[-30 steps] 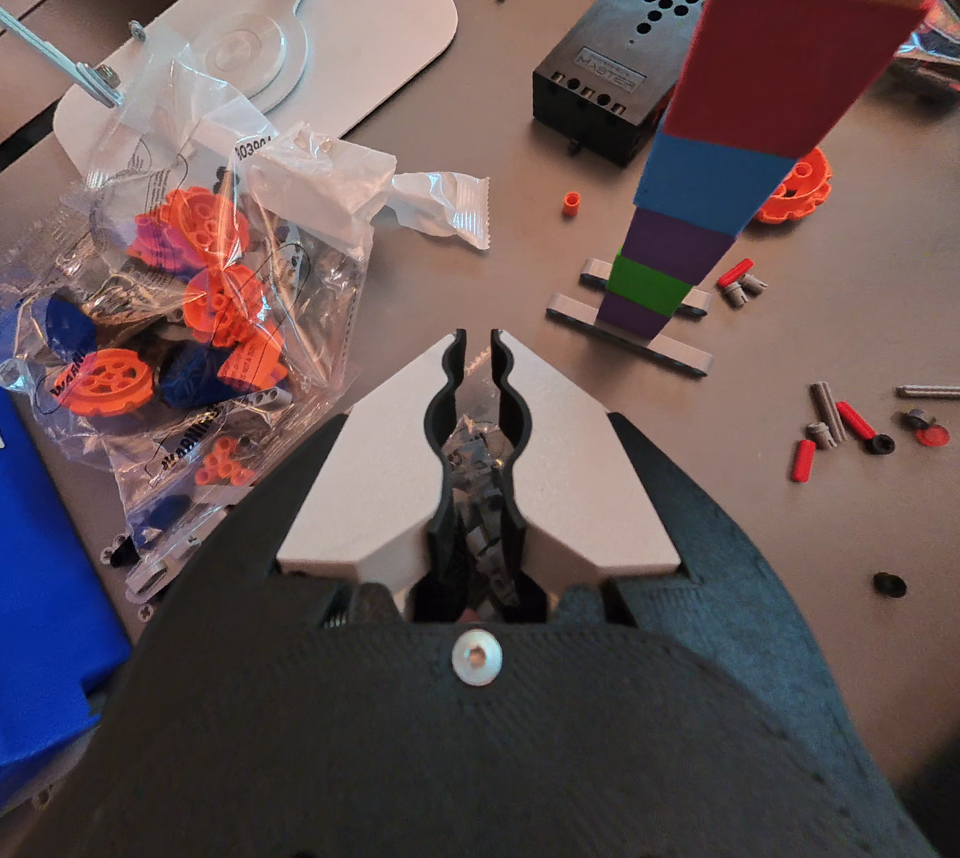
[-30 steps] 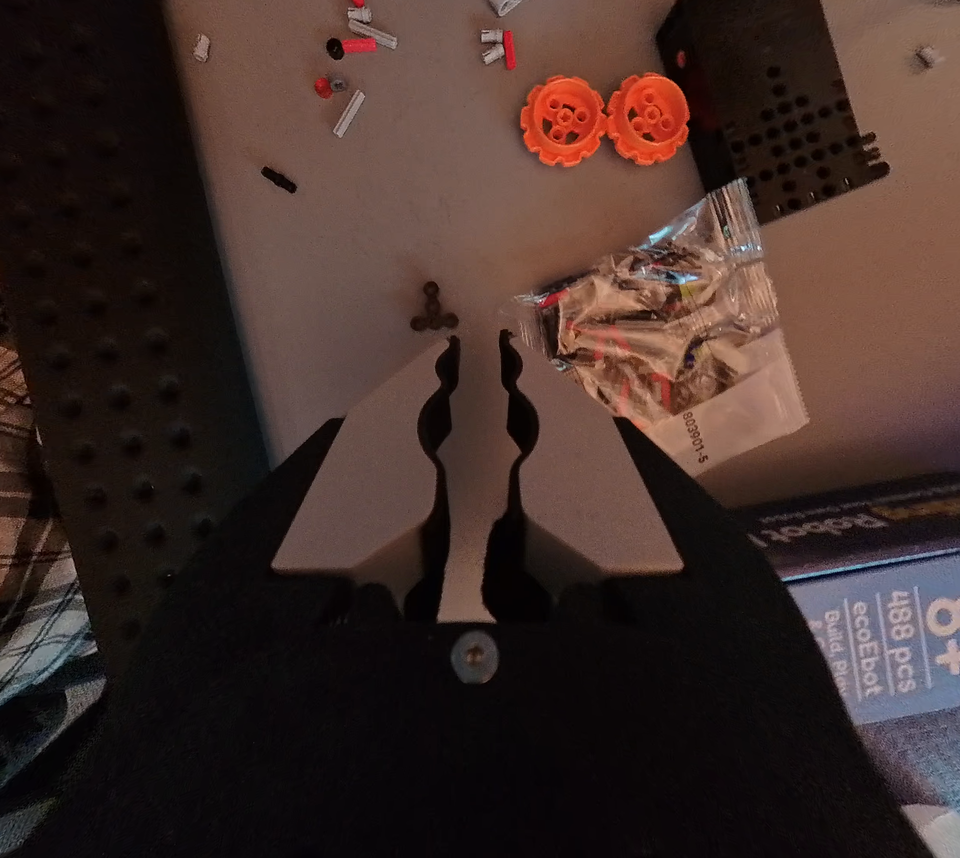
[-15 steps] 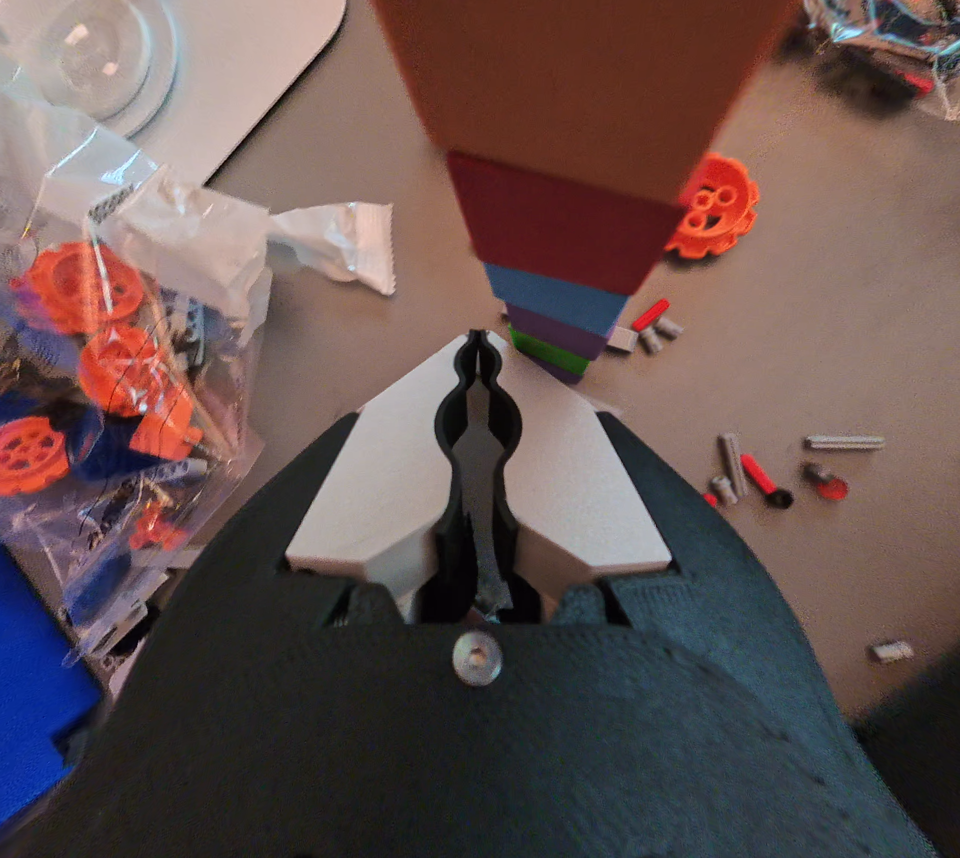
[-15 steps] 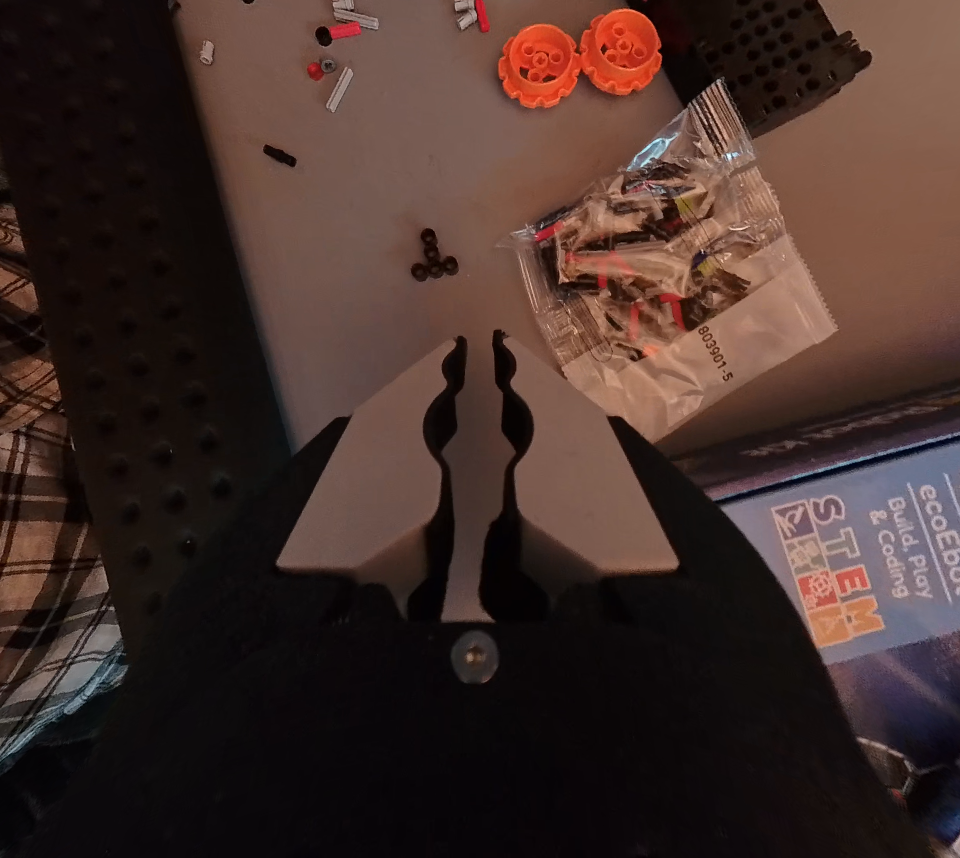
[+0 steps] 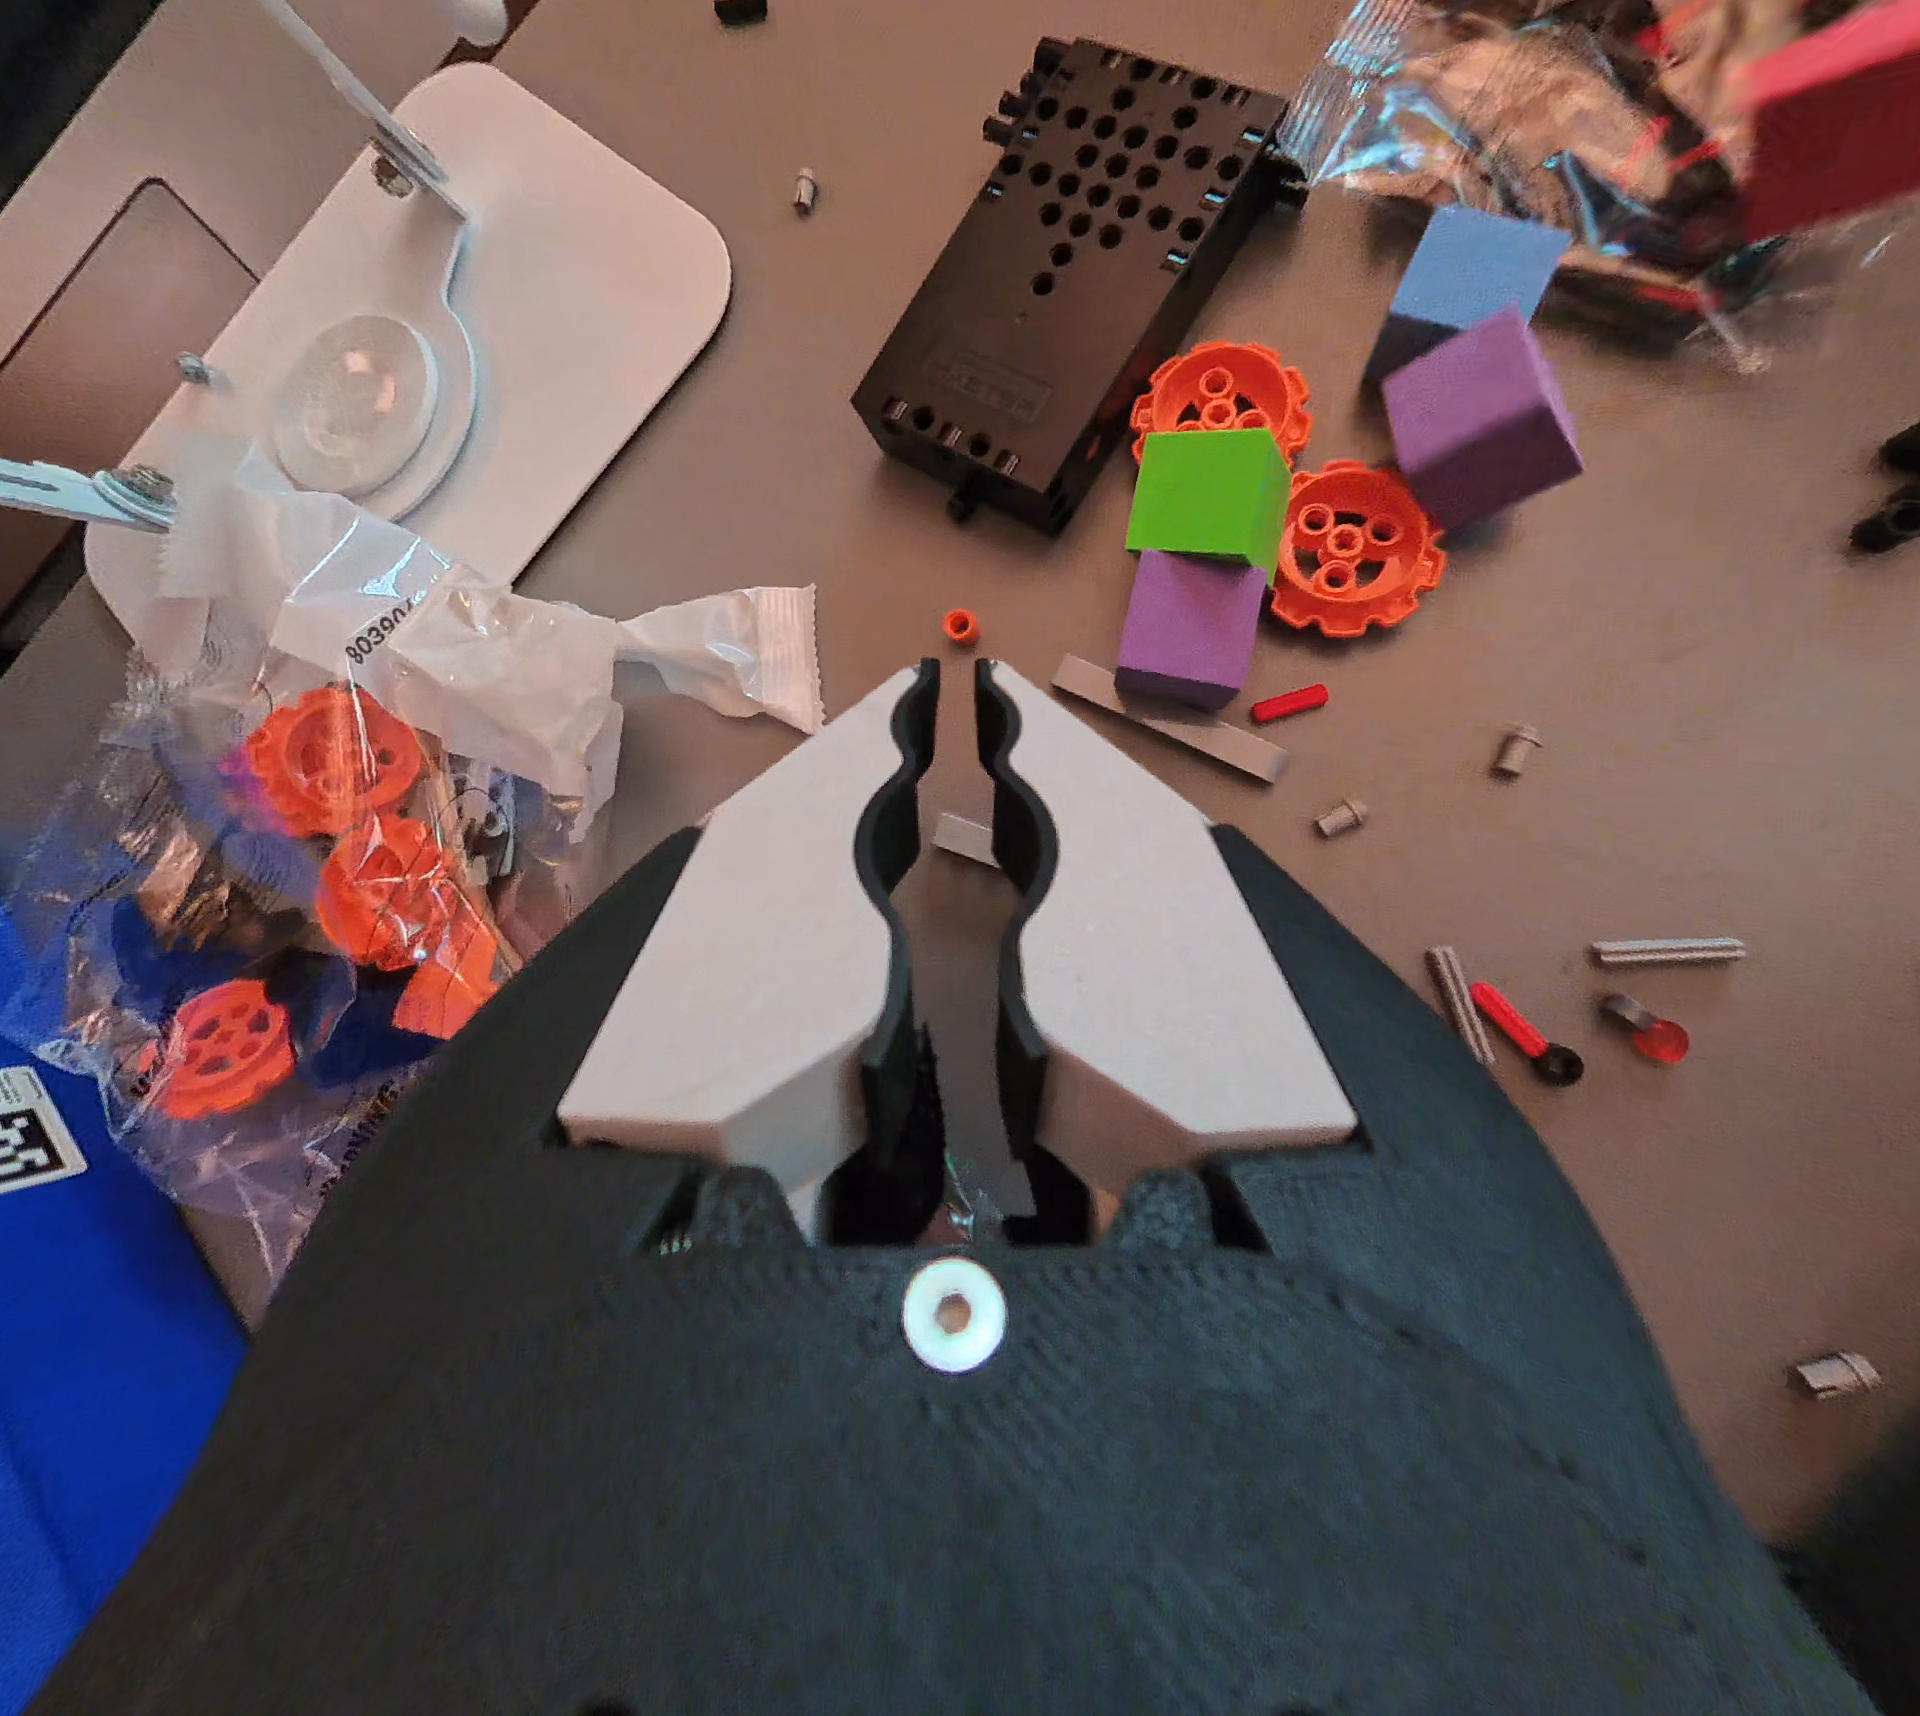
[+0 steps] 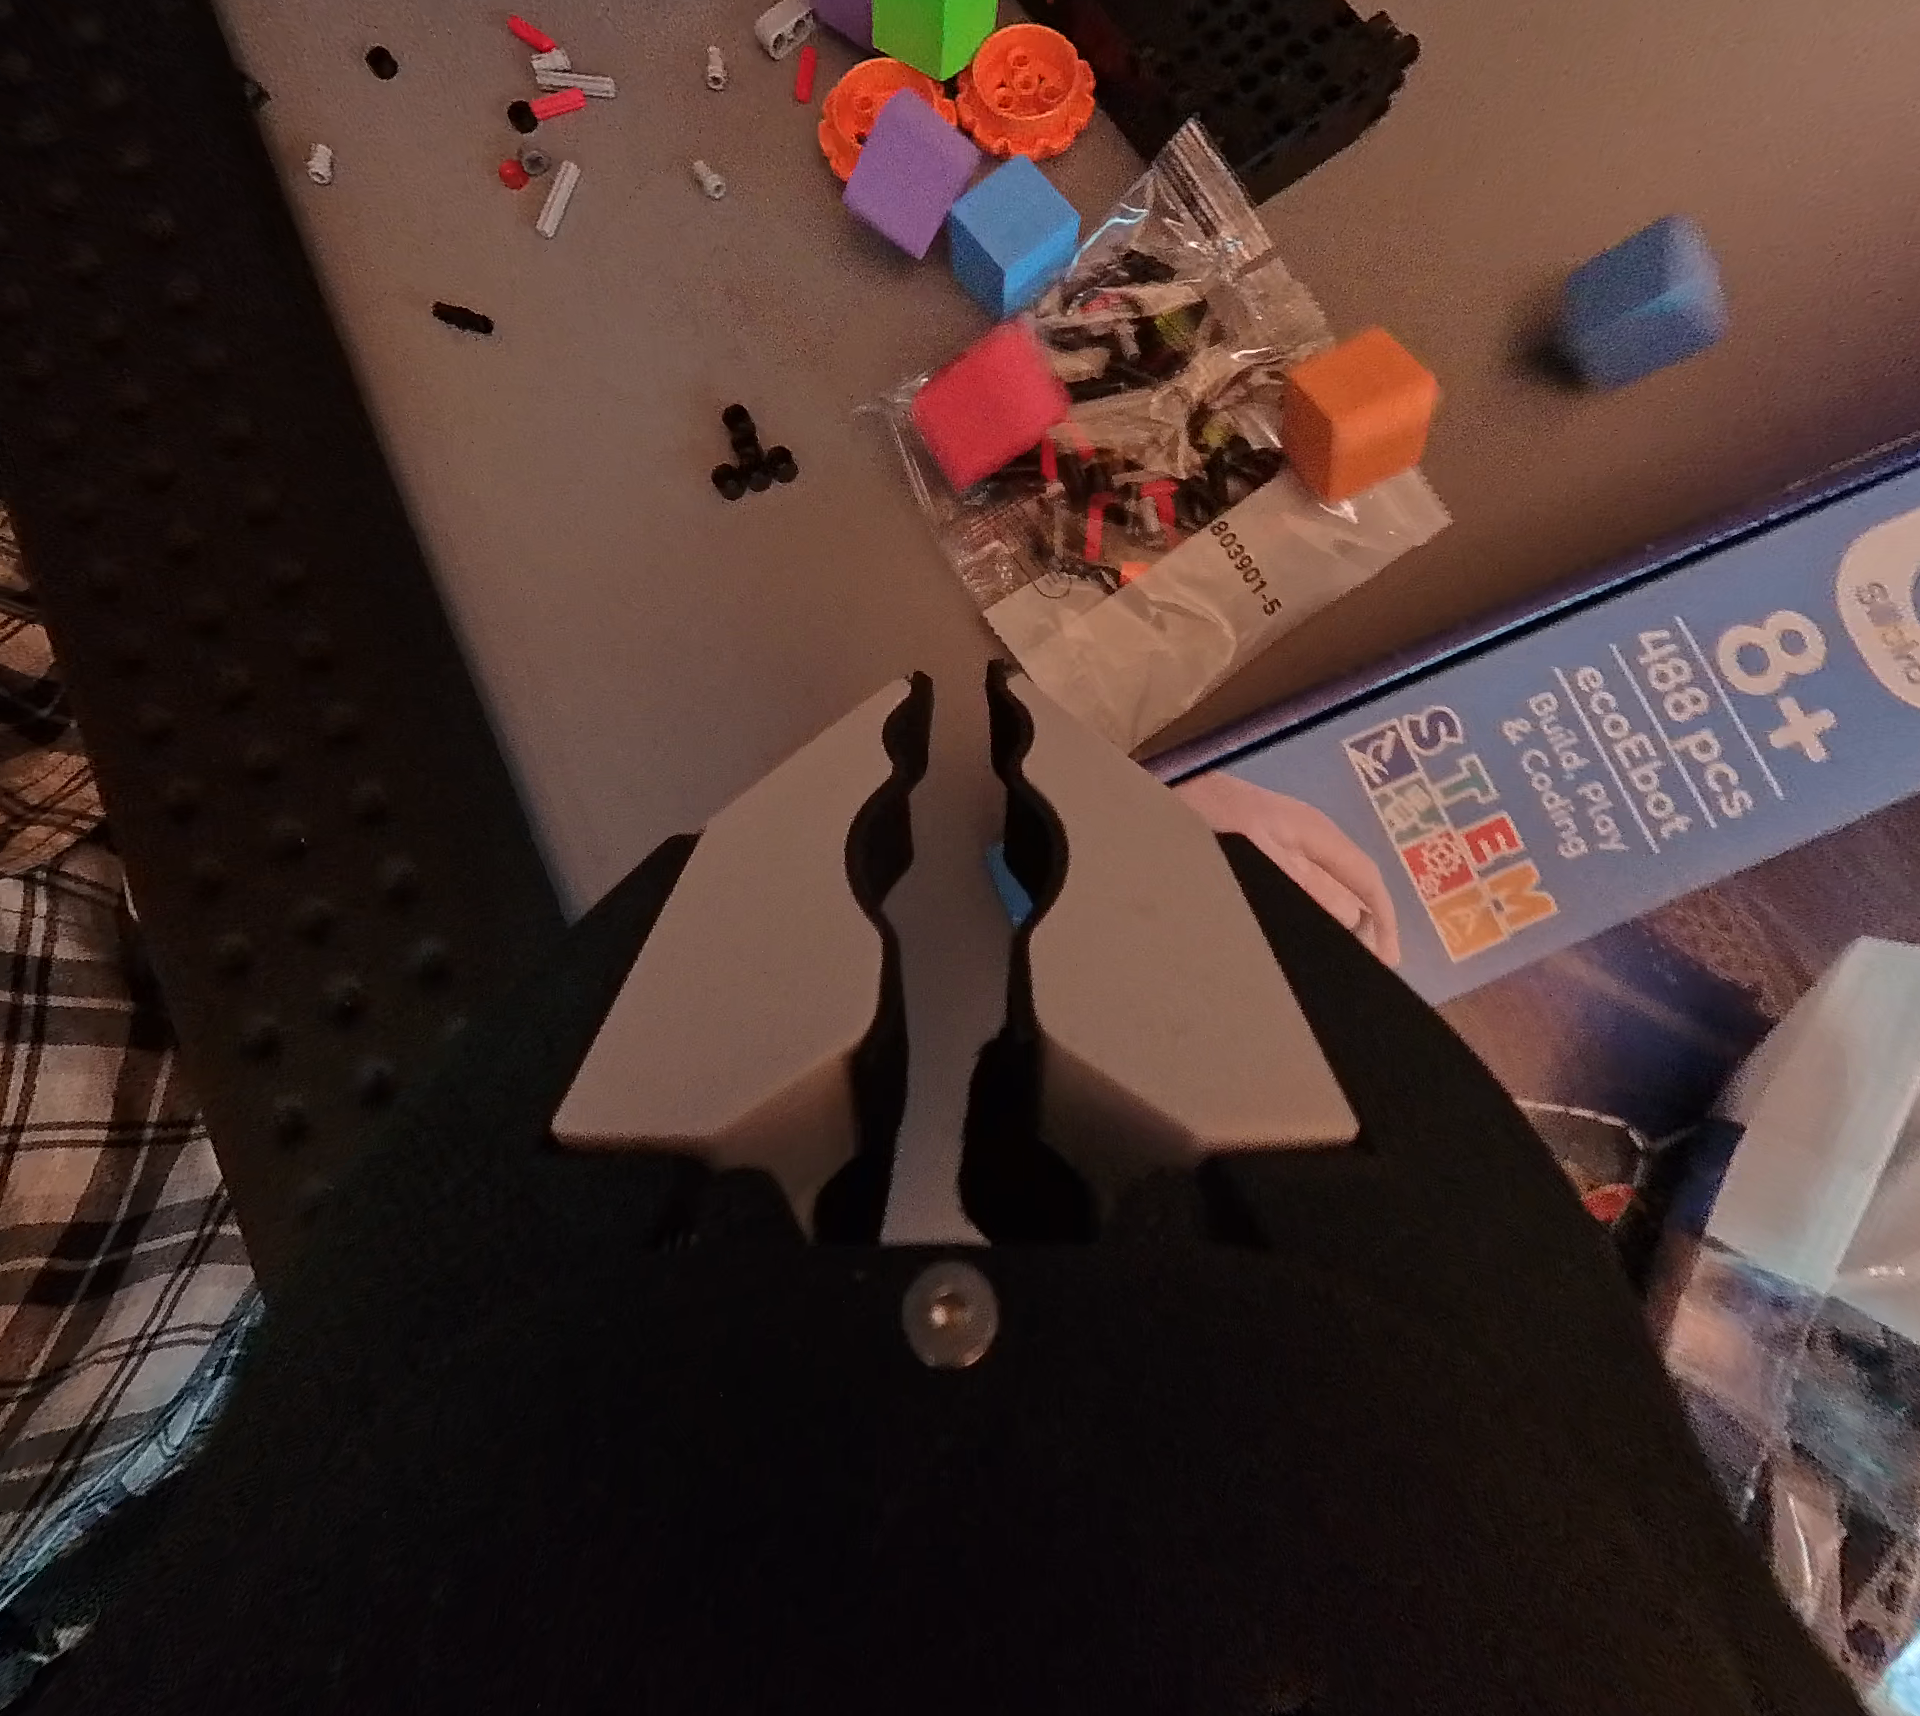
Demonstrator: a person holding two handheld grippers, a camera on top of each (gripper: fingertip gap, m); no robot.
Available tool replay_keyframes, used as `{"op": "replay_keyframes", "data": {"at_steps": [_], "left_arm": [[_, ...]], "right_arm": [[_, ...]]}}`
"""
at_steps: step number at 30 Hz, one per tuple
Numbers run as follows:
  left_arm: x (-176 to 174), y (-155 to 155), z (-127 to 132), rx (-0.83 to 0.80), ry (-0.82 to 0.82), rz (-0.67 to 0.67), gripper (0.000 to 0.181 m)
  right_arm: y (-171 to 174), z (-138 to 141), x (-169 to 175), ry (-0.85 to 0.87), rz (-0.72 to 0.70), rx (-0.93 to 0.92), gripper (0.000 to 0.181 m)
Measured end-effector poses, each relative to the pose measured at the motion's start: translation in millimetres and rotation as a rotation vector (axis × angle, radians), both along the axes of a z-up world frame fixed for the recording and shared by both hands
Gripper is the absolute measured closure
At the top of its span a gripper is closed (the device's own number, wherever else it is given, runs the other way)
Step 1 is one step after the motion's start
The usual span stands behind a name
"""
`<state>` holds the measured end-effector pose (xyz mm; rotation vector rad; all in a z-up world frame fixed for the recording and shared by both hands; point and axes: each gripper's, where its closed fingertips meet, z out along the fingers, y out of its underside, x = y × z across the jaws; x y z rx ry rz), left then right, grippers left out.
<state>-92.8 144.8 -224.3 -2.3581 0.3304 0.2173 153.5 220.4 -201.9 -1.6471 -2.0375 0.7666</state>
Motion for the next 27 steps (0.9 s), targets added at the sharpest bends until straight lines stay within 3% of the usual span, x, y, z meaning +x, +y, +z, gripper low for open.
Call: {"op": "replay_keyframes", "data": {"at_steps": [5,12,18,21,27], "left_arm": [[16,-2,7,0.023,-0.047,-0.088,0.166],[33,-1,-15,-0.079,-0.034,-0.151,0.148],[38,-2,-23,-0.112,-0.056,-0.171,0.146],[42,-1,-29,-0.13,-0.067,-0.169,0.155],[47,0,-23,-0.101,-0.04,-0.173,0.158]], "right_arm": [[3,2,4,0.017,-0.017,-0.007,0.168],[6,-1,4,0.017,-0.034,0.007,0.165],[3,-1,3,0.035,-0.031,0.006,0.165],[-2,-4,1,0.043,-0.021,0.001,0.165],[-12,-6,-2,0.062,-0.001,-0.014,0.166]]}}
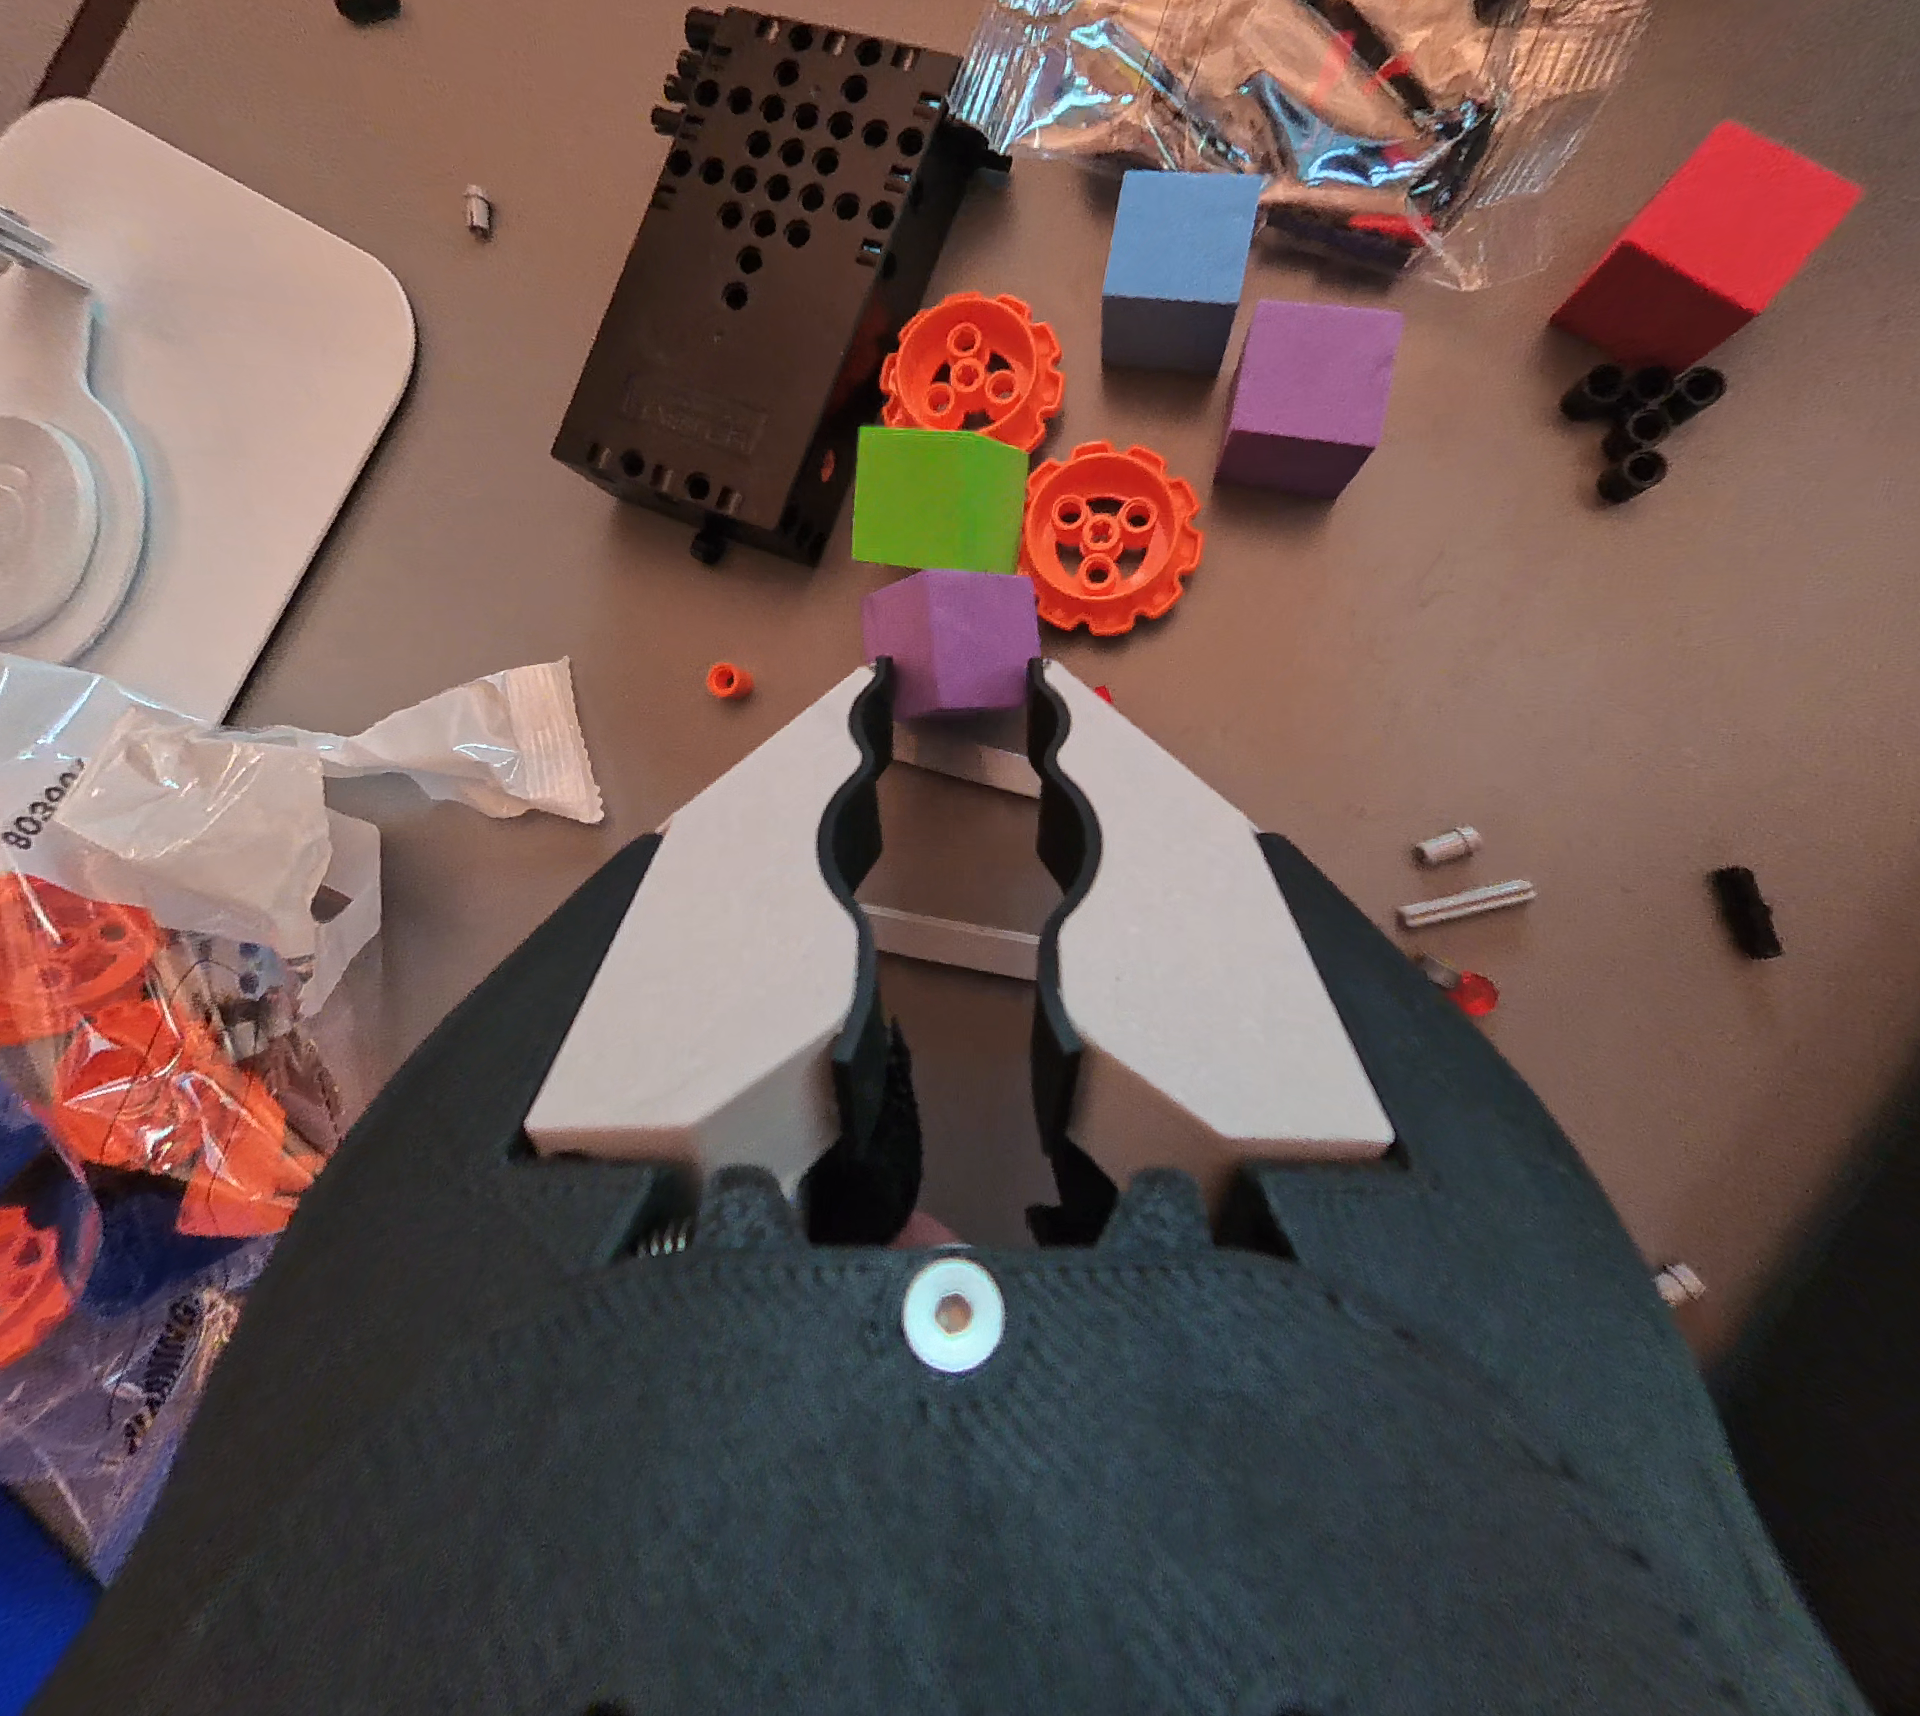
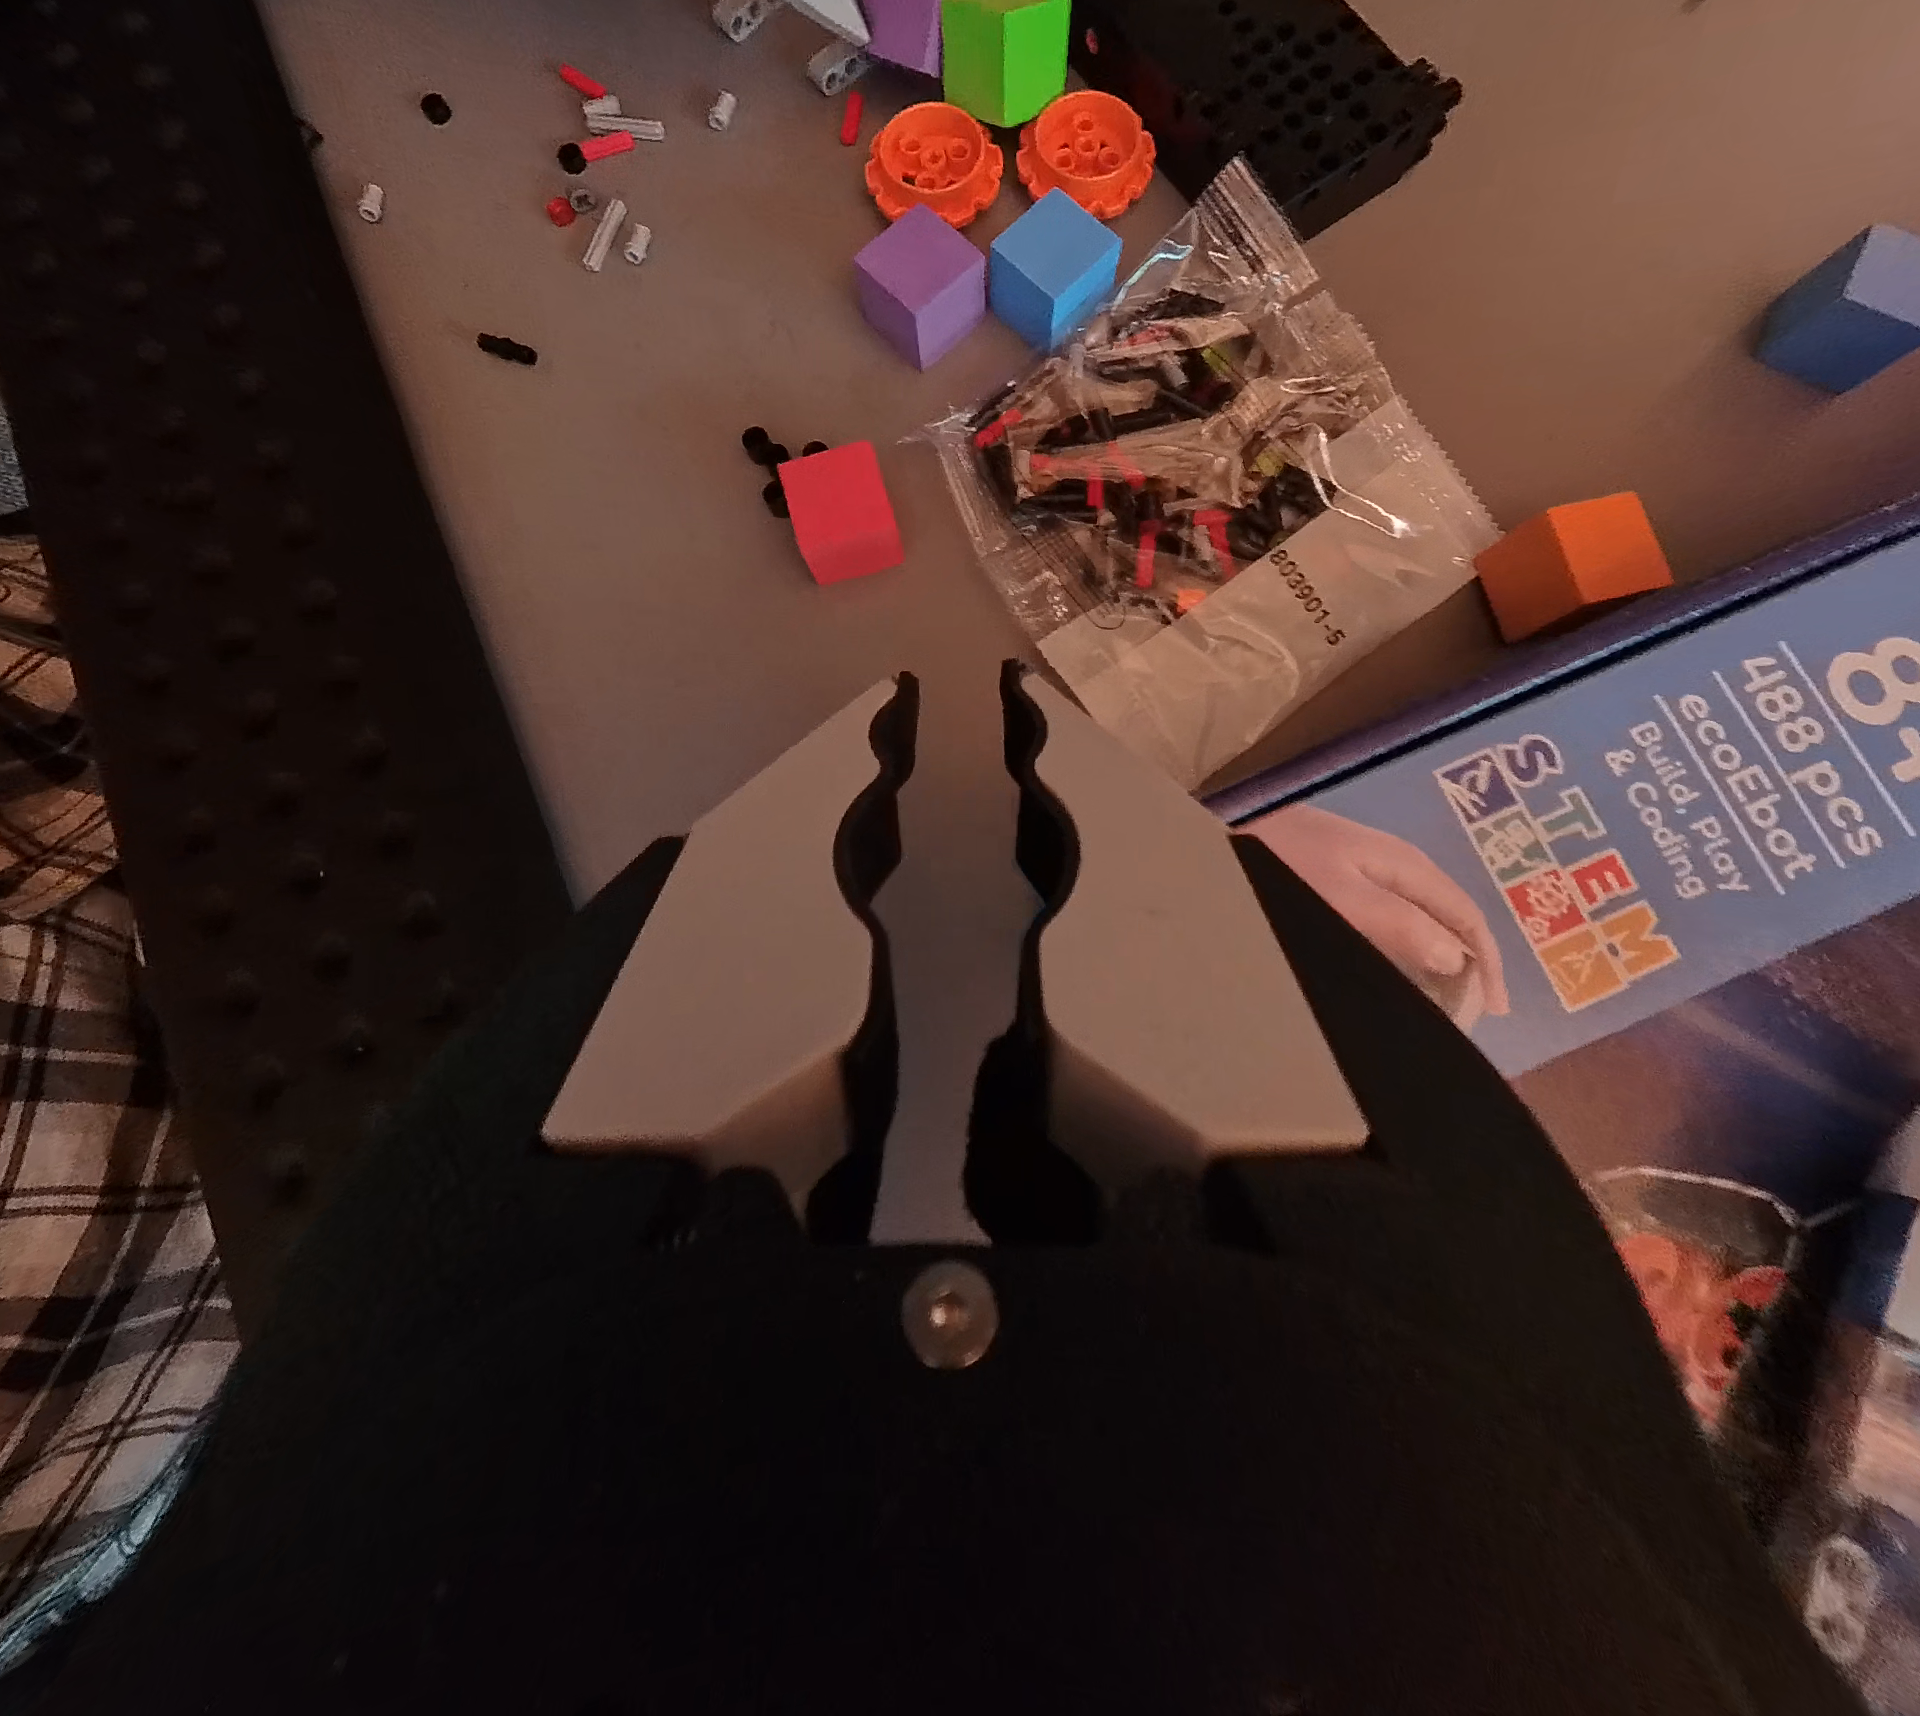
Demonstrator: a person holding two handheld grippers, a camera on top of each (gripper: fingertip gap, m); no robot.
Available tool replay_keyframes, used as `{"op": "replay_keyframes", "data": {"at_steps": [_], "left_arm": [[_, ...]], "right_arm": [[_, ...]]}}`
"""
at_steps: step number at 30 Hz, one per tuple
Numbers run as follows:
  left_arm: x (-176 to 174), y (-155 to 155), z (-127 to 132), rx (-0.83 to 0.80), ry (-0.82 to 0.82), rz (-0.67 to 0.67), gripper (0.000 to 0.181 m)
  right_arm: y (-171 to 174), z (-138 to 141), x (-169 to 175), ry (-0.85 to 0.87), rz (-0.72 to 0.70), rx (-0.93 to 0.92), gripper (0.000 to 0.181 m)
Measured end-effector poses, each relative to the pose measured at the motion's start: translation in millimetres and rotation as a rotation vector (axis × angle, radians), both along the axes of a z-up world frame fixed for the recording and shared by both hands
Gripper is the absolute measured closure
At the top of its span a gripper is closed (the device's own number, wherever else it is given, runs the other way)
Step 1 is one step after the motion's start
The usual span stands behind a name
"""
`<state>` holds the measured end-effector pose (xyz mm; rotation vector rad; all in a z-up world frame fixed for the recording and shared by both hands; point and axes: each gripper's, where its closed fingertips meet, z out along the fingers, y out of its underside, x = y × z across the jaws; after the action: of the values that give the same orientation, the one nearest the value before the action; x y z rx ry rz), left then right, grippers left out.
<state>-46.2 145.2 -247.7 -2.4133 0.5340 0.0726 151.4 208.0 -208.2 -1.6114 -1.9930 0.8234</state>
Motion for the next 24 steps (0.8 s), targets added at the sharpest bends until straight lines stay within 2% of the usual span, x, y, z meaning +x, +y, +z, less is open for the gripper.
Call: {"op": "replay_keyframes", "data": {"at_steps": [7,12,15,18,24], "left_arm": [[17,-10,13,0.028,-0.043,-0.065,0.158],[30,-16,7,0.003,-0.051,-0.138,0.158],[29,-18,6,0.008,-0.05,-0.142,0.158],[28,-19,7,0.024,-0.058,-0.154,0.158],[30,-24,1,-0.003,-0.04,-0.183,0.152]], "right_arm": [[-35,-21,-14,-0.053,0.105,0.024,0.146],[-43,-41,-36,-0.118,0.129,0.06,0.144],[-46,-50,-43,-0.156,0.153,0.071,0.153],[-48,-50,-44,-0.16,0.172,0.074,0.157],[-55,-27,-50,-0.114,0.232,0.036,0.157]]}}
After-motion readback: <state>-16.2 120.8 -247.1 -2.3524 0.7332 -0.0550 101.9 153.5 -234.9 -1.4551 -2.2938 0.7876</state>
